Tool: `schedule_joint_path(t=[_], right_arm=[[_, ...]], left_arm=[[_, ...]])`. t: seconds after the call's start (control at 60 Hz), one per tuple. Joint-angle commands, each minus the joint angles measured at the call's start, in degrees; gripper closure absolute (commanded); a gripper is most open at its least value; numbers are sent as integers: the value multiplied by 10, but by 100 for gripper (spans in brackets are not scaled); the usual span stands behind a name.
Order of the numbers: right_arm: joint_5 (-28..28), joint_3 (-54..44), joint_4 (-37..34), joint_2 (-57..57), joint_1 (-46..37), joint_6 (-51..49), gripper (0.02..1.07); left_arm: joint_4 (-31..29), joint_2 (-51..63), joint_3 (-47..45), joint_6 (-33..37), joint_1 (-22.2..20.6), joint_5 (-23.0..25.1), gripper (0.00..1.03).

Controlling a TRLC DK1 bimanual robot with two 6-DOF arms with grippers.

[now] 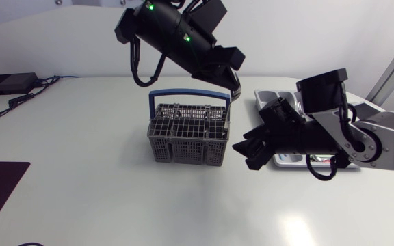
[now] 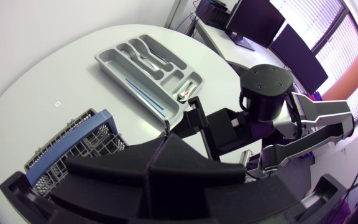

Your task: Unload the cutlery basket into the drawer organizer.

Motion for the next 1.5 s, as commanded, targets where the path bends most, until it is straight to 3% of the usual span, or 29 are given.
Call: schedule_joint_path(t=[0.0,0.283,0.683,0.883,1.0,1.183,1.383,1.483], right_arm=[[-6,-15,12,-5,6,-17,44],[-12,-31,31,-22,7,-48,44],[-37,-47,52,-39,2,-85,44],[-35,-52,60,-33,-1,-80,44],[-33,-57,61,-33,-2,-79,44],[-28,-58,61,-33,2,-74,44],[-31,-58,60,-60,5,-79,44],[-36,-58,47,-105,8,-86,44]], left_arm=[[-17,-8,26,24,6,9,91],[-57,-17,45,58,12,28,91],[-64,-33,38,84,12,40,91],[-56,-47,4,58,20,37,90],[23,-90,-64,8,19,24,90],[62,-100,-111,-35,25,17,90],[60,-111,-101,-42,11,21,90],[13,-104,-64,-20,5,46,90]])
